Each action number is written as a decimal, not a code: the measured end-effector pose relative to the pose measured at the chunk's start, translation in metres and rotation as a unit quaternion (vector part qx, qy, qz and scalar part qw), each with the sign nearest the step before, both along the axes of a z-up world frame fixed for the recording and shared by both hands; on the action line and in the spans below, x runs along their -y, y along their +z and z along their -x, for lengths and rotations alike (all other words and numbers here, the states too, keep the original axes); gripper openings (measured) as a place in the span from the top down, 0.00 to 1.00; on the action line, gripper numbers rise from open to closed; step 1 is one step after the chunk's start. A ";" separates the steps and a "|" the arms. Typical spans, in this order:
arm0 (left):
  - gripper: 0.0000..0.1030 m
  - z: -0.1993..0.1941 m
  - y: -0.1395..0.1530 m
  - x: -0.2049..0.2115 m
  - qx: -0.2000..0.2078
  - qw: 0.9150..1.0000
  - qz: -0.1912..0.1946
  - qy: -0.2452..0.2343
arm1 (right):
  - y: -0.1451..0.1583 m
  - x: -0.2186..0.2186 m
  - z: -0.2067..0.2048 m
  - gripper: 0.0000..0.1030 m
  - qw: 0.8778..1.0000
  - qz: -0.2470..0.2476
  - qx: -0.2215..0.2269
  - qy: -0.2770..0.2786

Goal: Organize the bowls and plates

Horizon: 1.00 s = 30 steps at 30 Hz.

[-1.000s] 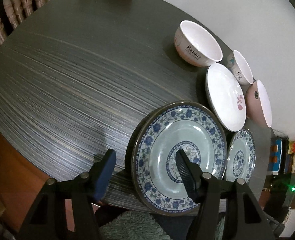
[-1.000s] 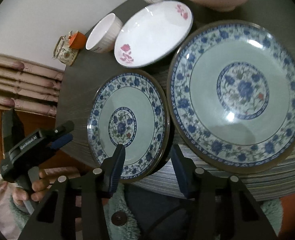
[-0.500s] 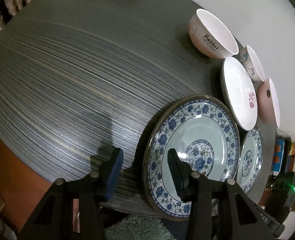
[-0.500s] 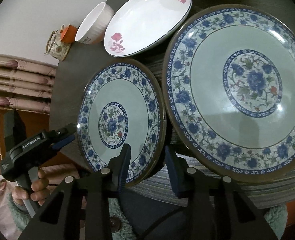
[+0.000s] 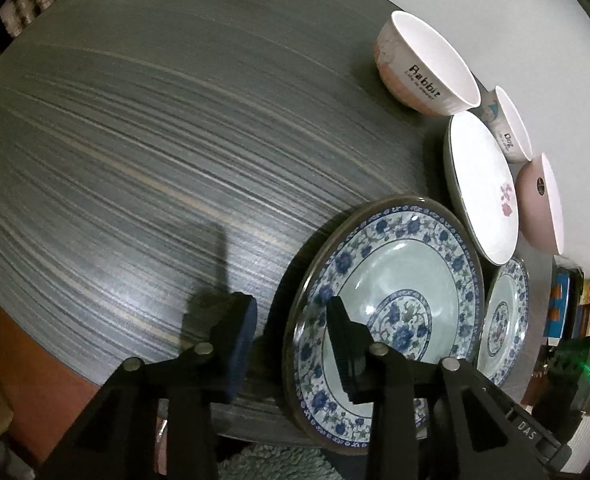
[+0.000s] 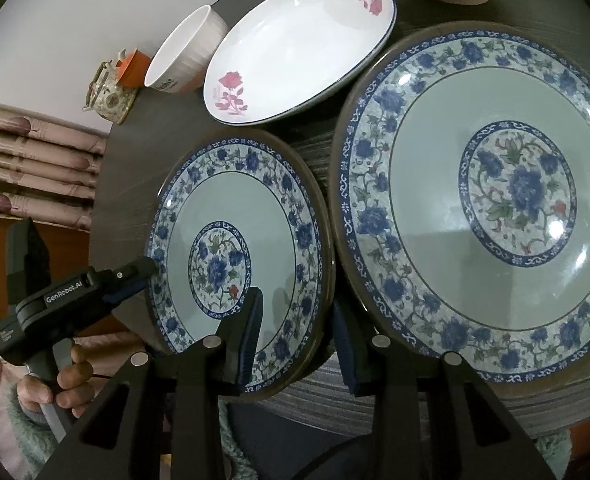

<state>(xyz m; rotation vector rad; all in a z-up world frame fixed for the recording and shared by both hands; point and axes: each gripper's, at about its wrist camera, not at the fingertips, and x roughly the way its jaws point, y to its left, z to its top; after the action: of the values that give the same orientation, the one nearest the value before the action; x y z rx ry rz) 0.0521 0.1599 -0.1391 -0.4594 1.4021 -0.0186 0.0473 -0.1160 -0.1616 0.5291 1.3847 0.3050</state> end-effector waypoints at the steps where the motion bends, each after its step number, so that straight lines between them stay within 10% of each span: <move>1: 0.70 -0.001 -0.001 0.000 0.000 1.000 0.001 -0.002 | -0.001 0.000 -0.001 0.68 1.000 -0.001 -0.001 -0.001; 9: 0.81 -0.002 -0.003 0.004 0.004 1.000 -0.004 -0.016 | -0.005 -0.001 -0.005 0.85 1.000 0.015 0.004 -0.001; 30: 0.81 0.012 0.029 -0.054 0.044 0.998 -0.040 0.029 | 0.017 -0.060 -0.010 0.83 0.996 0.031 0.046 0.064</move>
<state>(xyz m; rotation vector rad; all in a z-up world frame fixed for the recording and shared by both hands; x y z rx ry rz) 0.0402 0.2139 -0.1101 -0.4279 1.2975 0.0640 0.0570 -0.0556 -0.1447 0.3711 1.3373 0.3848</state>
